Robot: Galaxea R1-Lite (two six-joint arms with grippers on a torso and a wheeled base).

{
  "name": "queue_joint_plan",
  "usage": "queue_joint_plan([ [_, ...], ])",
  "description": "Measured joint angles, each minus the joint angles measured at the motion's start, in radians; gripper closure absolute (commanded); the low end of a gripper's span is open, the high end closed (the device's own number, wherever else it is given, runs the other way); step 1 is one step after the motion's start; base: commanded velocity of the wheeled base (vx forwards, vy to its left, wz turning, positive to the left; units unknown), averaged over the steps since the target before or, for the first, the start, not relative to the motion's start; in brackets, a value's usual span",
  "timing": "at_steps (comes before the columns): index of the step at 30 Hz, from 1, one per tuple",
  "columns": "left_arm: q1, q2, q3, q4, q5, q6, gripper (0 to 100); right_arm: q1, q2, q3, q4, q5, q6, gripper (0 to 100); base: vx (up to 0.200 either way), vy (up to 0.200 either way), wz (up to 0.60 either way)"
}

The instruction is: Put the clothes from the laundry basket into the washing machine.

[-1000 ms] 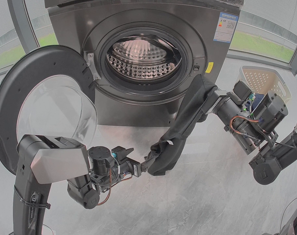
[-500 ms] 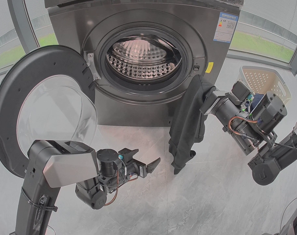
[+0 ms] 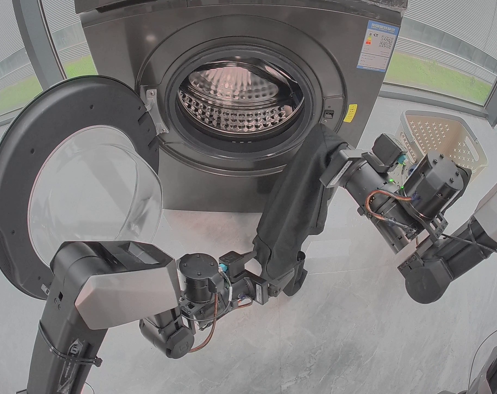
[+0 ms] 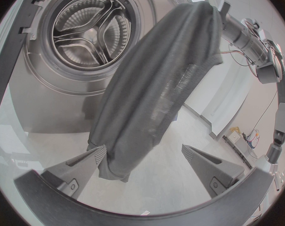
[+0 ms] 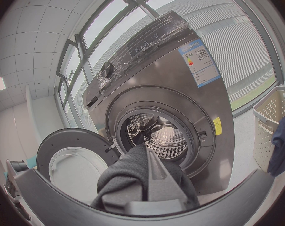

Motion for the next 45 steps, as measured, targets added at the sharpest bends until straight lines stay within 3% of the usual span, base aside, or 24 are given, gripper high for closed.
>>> queue_joint_plan([
  [8, -0.034, 0.035, -0.080, 0.000, 0.001, -0.007, 0, 0.005, 0.059, -0.115, 0.011, 0.000, -0.004, 100, 0.000, 0.000, 0.00],
  [19, -0.035, 0.130, -0.212, 0.002, 0.014, 0.000, 0, 0.033, 0.079, -0.174, 0.028, 0.000, -0.003, 100, 0.000, 0.000, 0.00],
  [29, 0.015, 0.217, -0.360, 0.003, 0.119, 0.048, 0, 0.050, 0.081, -0.171, 0.011, -0.001, 0.001, 100, 0.000, 0.000, 0.00],
  [36, 0.029, 0.245, -0.390, 0.003, 0.141, 0.053, 0, 0.054, 0.081, -0.164, 0.008, -0.030, 0.000, 100, 0.000, 0.000, 0.00],
  [37, 0.030, 0.248, -0.393, 0.003, 0.145, 0.053, 100, 0.055, 0.081, -0.164, 0.008, -0.030, 0.000, 100, 0.000, 0.000, 0.00],
  [45, 0.037, 0.268, -0.440, 0.006, 0.149, 0.053, 100, 0.060, 0.082, -0.163, 0.002, -0.032, 0.000, 100, 0.000, 0.000, 0.00],
])
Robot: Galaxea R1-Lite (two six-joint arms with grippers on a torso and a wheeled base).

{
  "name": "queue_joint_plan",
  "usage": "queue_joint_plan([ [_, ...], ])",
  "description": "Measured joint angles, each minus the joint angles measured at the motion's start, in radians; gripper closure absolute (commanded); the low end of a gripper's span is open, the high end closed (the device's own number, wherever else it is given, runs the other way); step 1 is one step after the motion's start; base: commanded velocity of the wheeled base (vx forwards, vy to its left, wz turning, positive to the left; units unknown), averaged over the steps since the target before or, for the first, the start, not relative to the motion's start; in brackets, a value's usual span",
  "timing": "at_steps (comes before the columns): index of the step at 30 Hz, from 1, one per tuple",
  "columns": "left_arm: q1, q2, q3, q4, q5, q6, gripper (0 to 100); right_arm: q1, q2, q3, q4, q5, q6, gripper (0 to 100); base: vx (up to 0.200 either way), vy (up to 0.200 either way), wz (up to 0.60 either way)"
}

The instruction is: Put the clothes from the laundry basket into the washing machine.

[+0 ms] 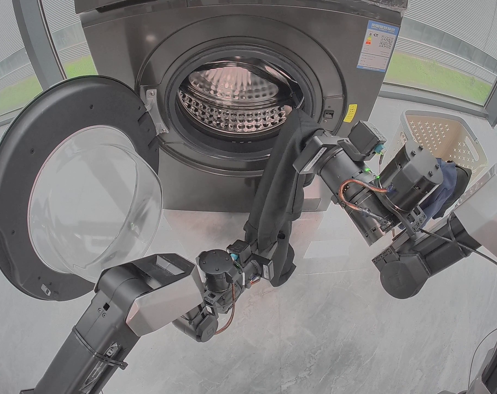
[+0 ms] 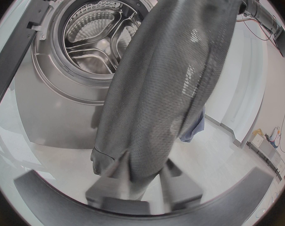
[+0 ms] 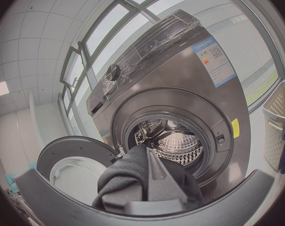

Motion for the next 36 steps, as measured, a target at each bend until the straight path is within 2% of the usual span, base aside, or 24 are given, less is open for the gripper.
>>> queue_joint_plan([
  [7, 0.000, 0.019, -0.040, 0.000, 0.000, -0.001, 100, 0.001, 0.000, 0.001, -0.003, 0.000, 0.001, 100, 0.000, 0.000, 0.00],
  [13, 0.012, -0.003, 0.011, -0.005, 0.000, -0.004, 100, -0.008, 0.000, 0.008, -0.003, 0.000, 0.004, 100, 0.000, 0.000, 0.00],
  [22, 0.053, -0.190, 0.265, -0.006, -0.013, -0.005, 100, -0.036, -0.004, 0.050, -0.004, 0.000, 0.011, 100, 0.000, 0.000, 0.00],
  [30, 0.131, -0.432, 0.516, -0.006, -0.041, -0.015, 100, -0.057, -0.033, 0.140, -0.005, 0.002, 0.020, 100, 0.000, 0.000, 0.00],
  [36, 0.190, -0.601, 0.630, -0.005, -0.058, -0.025, 100, -0.093, -0.056, 0.204, -0.006, 0.001, 0.023, 100, 0.000, 0.000, 0.00],
])
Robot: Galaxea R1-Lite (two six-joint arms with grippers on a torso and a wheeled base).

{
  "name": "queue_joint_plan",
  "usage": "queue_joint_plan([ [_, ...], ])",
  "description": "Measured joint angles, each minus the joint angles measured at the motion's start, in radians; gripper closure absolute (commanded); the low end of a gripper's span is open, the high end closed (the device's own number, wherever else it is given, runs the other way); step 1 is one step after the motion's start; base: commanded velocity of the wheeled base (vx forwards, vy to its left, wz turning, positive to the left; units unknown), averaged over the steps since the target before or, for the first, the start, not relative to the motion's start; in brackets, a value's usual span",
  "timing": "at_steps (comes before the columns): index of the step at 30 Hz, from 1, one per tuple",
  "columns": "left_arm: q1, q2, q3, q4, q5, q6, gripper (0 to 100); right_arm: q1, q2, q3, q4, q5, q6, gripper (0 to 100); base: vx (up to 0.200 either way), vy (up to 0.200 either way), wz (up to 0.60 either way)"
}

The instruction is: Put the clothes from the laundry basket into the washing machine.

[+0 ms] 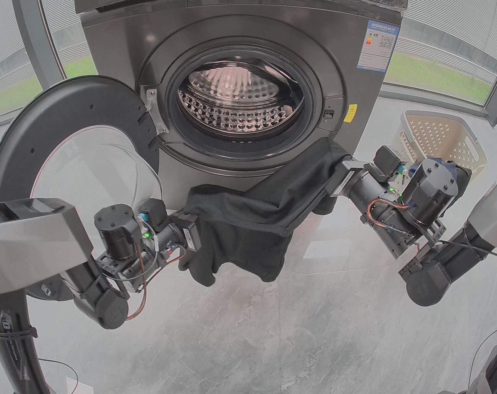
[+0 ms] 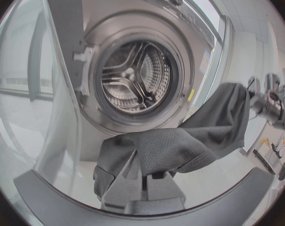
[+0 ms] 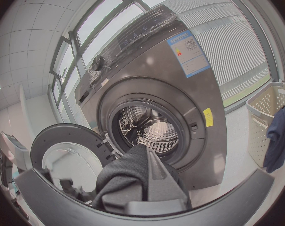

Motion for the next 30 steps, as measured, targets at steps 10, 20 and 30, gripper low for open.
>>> queue_joint_plan([
  [10, 0.034, -0.217, 0.057, 0.000, -0.031, -0.109, 100, -0.051, -0.022, 0.124, 0.000, 0.000, 0.000, 100, 0.000, 0.000, 0.00],
  [20, 0.033, -0.328, 0.060, 0.000, -0.065, -0.124, 100, -0.061, 0.008, 0.134, 0.001, 0.005, -0.002, 100, 0.000, 0.000, 0.00],
  [30, 0.006, -0.360, 0.074, 0.000, -0.077, -0.122, 100, -0.055, 0.066, 0.119, 0.001, 0.003, -0.009, 0, 0.000, 0.000, 0.00],
])
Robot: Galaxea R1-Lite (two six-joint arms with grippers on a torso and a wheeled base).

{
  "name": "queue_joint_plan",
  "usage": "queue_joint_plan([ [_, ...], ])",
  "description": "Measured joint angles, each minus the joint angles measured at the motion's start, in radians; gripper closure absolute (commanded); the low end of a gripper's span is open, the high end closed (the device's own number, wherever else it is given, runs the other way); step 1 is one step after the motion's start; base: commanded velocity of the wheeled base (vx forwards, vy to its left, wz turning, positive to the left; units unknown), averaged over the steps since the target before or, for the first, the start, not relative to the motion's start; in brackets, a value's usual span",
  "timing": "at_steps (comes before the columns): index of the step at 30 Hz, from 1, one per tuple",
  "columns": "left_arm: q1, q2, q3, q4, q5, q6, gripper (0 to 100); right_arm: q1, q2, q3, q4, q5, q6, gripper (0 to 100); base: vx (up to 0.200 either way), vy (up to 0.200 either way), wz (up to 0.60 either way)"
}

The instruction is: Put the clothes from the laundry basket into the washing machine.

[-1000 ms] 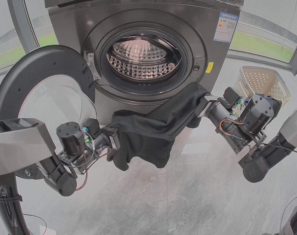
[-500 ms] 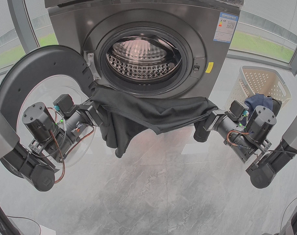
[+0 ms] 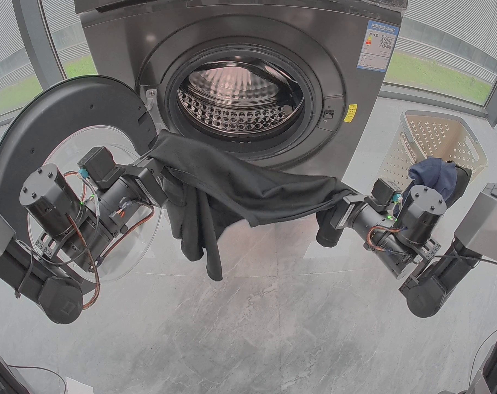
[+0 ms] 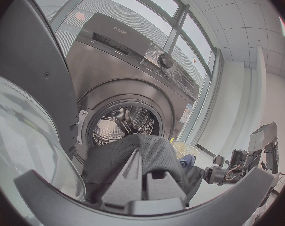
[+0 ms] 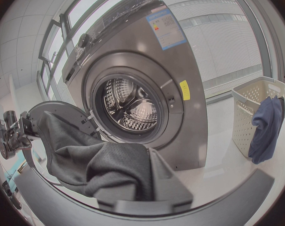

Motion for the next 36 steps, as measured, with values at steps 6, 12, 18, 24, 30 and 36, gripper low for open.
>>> queue_joint_plan([
  [6, -0.020, 0.002, 0.008, 0.001, 0.002, 0.003, 100, 0.011, 0.064, 0.013, 0.000, -0.001, -0.023, 0, 0.000, 0.000, 0.00],
  [12, -0.034, 0.025, 0.017, 0.000, 0.010, 0.005, 100, 0.024, 0.163, 0.032, 0.000, 0.003, -0.056, 0, 0.000, 0.000, 0.00],
  [18, -0.046, 0.050, 0.007, 0.000, 0.021, 0.011, 100, 0.041, 0.241, 0.032, 0.000, 0.005, -0.063, 0, 0.000, 0.000, 0.00],
  [24, -0.049, 0.052, -0.016, 0.000, 0.025, 0.011, 100, 0.047, 0.261, 0.048, -0.001, 0.006, -0.063, 0, 0.000, 0.000, 0.00],
  [30, -0.049, 0.052, -0.053, 0.000, 0.054, 0.011, 100, 0.079, 0.262, 0.077, -0.001, 0.009, -0.063, 0, 0.000, 0.000, 0.00],
  [36, -0.049, 0.056, -0.062, 0.000, 0.060, 0.011, 100, 0.151, 0.261, 0.037, -0.001, 0.011, -0.065, 0, 0.000, 0.000, 0.00],
])
